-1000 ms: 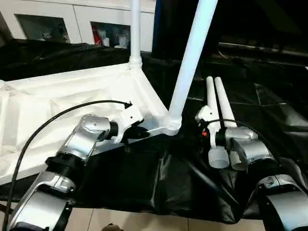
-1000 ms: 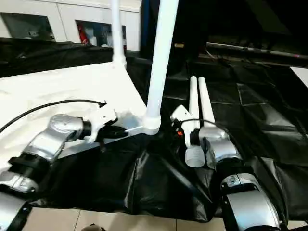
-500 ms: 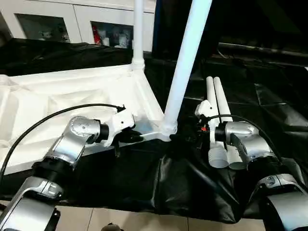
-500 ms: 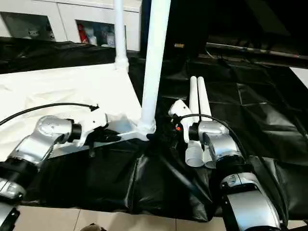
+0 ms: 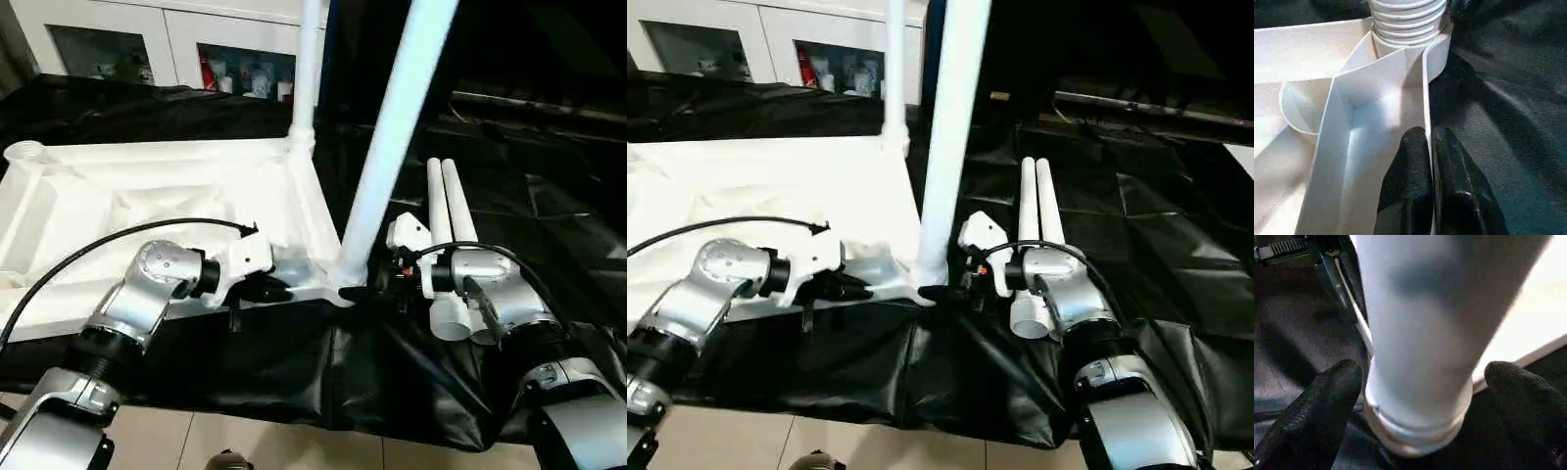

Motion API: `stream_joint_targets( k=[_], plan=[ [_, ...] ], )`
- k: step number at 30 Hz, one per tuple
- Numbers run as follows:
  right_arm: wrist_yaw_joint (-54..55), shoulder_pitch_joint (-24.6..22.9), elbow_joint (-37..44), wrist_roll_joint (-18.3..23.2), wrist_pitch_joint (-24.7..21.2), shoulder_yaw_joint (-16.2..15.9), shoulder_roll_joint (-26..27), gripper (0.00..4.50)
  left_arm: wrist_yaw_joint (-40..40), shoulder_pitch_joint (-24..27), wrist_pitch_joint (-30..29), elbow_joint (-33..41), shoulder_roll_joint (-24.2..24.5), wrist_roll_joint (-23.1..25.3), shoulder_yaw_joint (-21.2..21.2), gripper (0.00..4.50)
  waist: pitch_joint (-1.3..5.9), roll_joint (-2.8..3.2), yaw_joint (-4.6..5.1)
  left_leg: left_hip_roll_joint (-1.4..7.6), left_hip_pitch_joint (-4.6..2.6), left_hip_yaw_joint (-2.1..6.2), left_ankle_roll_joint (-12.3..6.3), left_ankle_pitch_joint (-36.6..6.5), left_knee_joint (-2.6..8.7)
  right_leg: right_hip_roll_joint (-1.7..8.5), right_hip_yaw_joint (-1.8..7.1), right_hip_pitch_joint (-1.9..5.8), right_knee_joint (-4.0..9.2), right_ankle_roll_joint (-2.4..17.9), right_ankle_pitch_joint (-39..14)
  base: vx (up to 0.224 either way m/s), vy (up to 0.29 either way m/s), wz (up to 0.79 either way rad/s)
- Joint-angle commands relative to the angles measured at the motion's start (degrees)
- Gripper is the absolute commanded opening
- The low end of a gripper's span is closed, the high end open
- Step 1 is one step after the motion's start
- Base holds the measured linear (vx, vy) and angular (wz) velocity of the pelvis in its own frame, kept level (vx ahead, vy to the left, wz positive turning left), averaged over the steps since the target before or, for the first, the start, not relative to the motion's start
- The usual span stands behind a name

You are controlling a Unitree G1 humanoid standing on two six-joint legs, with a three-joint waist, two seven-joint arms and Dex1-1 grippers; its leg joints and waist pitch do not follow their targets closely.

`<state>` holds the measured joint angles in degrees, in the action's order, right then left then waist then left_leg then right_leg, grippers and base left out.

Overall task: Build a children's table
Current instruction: Rotate leg to tighten

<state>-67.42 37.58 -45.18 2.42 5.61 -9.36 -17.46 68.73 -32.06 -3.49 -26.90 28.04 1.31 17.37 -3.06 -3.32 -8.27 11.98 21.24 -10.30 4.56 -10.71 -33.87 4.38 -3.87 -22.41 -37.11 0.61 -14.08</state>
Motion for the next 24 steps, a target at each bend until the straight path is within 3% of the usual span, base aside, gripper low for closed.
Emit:
stream_joint_targets(
  k=[1, 6, 15, 24],
  plan=[
    [0.29, -0.39, -0.17, -0.44, 1.27, 0.12, -0.17, 4.48, 1.27, 0.34, 0.17, 1.66, -0.48, 0.26, 1.89, 0.0, 3.97, 0.21, 0.04, 1.66, -0.87, 0.16, -4.51, -0.15, 3.17, 3.83, 2.77, 3.08, 2.69, 15.82, 11.81, 0.0, 0.0, 0.0],
    [0.44, -0.17, -0.72, 0.02, 1.62, 0.25, 0.42, 4.48, 1.24, 0.41, 0.03, 1.86, -0.64, 0.48, 2.1, 0.0, 4.1, 0.21, -0.07, 1.55, -0.74, 0.15, -5.57, 1.21, 2.93, 3.76, 2.69, 3.16, 2.43, 16.18, 14.29, 0.0, 0.0, 0.0],
    [1.27, -0.1, -2.77, -0.25, 2.85, 0.04, 1.27, 4.48, 0.81, 0.86, -0.19, 2.28, -0.73, 0.86, 2.31, 0.0, 4.13, 0.28, -0.16, 1.58, -0.77, 0.19, -5.11, 0.42, 2.94, 3.81, 2.67, 3.16, 2.45, 16.35, 13.14, 0.0, 0.0, 0.0],
    [1.32, 0.15, -4.23, 0.18, 3.72, 0.34, 1.8, 3.75, 1.0, 0.75, -0.46, 2.19, -0.47, 0.94, 2.43, 0.0, 4.26, 0.31, -0.24, 1.53, -0.77, 0.21, -5.19, 0.84, 2.8, 3.74, 2.63, 3.23, 2.29, 16.43, 14.26, 0.0, 0.0, 0.0]
  ],
)
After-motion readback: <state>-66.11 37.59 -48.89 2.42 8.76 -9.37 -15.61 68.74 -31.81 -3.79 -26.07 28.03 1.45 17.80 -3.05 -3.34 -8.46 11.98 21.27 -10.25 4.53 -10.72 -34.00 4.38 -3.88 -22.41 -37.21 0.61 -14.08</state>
